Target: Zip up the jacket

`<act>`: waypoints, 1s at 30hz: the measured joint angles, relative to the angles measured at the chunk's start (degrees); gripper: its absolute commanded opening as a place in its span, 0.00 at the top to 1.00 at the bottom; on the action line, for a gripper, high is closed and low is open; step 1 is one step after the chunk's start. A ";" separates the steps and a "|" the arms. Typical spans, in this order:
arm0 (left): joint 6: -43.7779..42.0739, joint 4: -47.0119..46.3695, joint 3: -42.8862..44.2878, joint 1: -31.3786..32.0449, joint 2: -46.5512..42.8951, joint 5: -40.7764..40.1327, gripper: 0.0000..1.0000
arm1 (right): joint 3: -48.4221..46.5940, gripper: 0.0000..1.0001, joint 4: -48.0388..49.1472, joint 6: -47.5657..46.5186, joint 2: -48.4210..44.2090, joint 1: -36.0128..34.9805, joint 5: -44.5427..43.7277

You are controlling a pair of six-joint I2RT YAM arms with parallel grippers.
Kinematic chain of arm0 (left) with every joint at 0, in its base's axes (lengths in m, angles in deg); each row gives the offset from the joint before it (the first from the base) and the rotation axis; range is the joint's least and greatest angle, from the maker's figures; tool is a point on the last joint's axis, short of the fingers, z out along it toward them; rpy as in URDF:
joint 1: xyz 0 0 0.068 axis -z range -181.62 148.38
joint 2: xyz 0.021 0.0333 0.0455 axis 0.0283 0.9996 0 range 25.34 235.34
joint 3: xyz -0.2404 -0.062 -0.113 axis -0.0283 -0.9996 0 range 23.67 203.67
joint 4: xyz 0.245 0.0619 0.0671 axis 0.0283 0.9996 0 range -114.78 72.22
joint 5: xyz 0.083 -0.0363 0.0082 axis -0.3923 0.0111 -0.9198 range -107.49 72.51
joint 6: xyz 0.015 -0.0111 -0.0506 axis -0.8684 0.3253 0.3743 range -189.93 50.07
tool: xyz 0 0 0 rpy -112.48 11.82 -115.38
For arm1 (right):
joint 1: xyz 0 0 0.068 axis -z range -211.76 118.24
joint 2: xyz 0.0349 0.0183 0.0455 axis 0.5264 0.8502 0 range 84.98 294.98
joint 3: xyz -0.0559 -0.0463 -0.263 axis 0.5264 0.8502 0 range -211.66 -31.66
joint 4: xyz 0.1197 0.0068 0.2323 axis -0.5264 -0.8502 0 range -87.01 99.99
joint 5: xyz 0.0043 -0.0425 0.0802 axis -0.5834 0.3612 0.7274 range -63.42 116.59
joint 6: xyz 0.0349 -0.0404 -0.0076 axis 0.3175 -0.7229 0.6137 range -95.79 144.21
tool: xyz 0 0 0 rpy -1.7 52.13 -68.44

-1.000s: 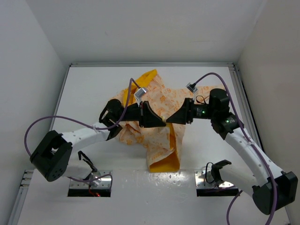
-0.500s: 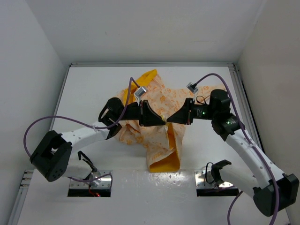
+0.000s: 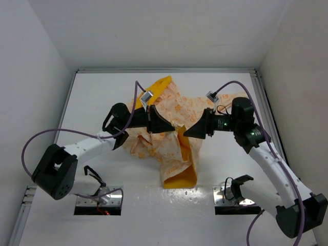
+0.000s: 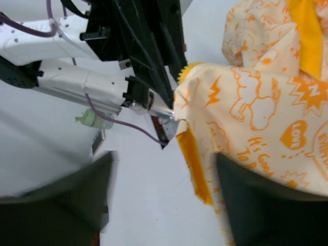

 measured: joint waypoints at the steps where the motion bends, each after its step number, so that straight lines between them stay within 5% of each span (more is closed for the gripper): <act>1: 0.15 -0.04 0.00 0.04 -0.02 -0.39 1.00 | -0.87 0.00 -1.44 -0.52 0.11 -0.31 -0.02; 6: 1.86 -0.76 0.00 1.77 -0.02 -2.95 1.00 | -3.39 0.00 -2.38 -2.40 0.22 -1.95 0.22; 8: 3.02 -1.20 0.00 2.69 -0.02 -4.04 1.00 | -3.43 0.19 -2.64 -2.71 0.26 -2.78 -0.26; 9: 3.89 -1.55 0.00 3.08 -0.02 -4.57 1.00 | -3.43 0.37 -2.89 -2.97 0.39 -3.26 -0.57; 10: 4.87 -1.99 0.00 3.39 -0.02 -4.92 1.00 | -3.43 0.67 -2.86 -3.30 0.66 -3.76 -0.72; 12: 6.69 -2.91 0.00 3.61 -0.02 -5.57 1.00 | -3.48 0.79 -3.30 -3.30 1.44 -4.57 -1.44; 21: 11.39 -3.56 0.00 3.63 -0.02 -7.02 1.00 | -3.76 0.72 -6.38 -4.02 3.19 -7.82 -4.87; 23: 11.72 -3.61 0.00 3.45 -0.02 -7.23 1.00 | -3.96 0.58 -8.00 -4.92 3.04 -7.87 -5.73; 27: 11.67 -3.10 0.00 2.29 -0.02 -8.09 1.00 | -5.86 0.53 -13.22 -9.44 1.55 -7.26 -7.34; 30: 11.67 -2.49 0.00 0.72 -0.02 -9.14 1.00 | -6.99 0.40 -14.86 -12.13 -1.44 -7.50 -8.22</act>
